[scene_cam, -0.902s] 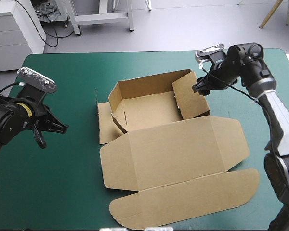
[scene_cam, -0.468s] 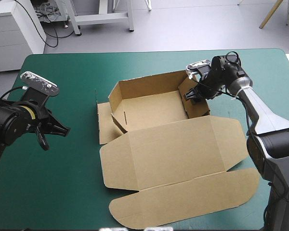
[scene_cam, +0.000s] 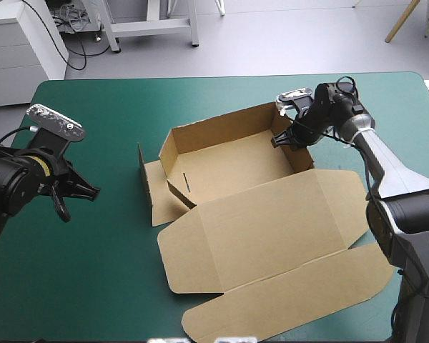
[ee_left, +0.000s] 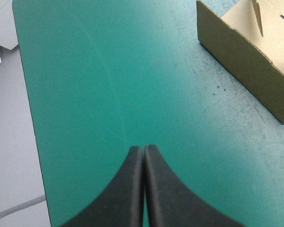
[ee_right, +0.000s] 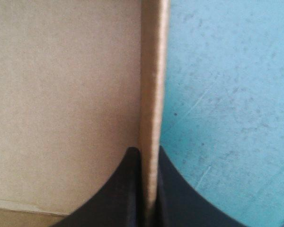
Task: Fold the box
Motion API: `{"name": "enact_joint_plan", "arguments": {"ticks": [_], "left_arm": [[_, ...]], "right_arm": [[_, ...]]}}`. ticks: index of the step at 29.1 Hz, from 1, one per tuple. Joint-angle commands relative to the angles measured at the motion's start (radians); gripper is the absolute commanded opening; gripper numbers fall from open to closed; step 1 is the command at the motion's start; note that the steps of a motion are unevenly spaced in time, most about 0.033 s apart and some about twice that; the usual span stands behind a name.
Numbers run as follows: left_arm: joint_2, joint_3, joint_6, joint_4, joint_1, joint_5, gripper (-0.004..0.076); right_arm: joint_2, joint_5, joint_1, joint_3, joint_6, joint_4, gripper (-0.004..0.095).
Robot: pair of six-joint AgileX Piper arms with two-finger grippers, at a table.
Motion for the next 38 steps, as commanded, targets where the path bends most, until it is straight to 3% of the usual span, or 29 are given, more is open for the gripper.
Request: {"name": "enact_joint_plan", "arguments": {"ticks": [1, 5, 8, 19, 26, 35, 38], "left_arm": [[-0.012, -0.02, -0.01, 0.05, 0.0, -0.051, -0.001], [-0.012, -0.02, -0.026, 0.096, 0.0, -0.072, -0.001], [-0.011, -0.02, -0.066, 0.11, 0.0, -0.087, -0.001], [0.03, -0.02, -0.101, 0.134, 0.002, -0.097, -0.0009], [0.13, -0.02, -0.091, -0.02, 0.076, -0.17, 0.0018], [0.229, 0.031, 0.263, -0.662, 0.476, -0.228, 0.0017], [0.237, 0.193, 0.51, -0.957, 0.58, -0.293, 0.0015]], "right_arm": [[-0.096, 0.026, -0.047, -0.03, -0.03, 0.044, -0.0019], [-0.165, 0.114, -0.117, -0.03, -0.092, 0.137, -0.0019], [-0.244, 0.114, -0.18, -0.014, -0.111, 0.186, -0.0019], [-0.508, 0.114, -0.308, -0.003, -0.159, 0.21, -0.002], [-0.598, 0.113, -0.326, -0.003, -0.189, 0.235, -0.002], [-0.618, 0.113, -0.37, -0.003, -0.193, 0.306, -0.002], [-0.618, 0.113, -0.37, -0.003, -0.201, 0.321, -0.002]]}}
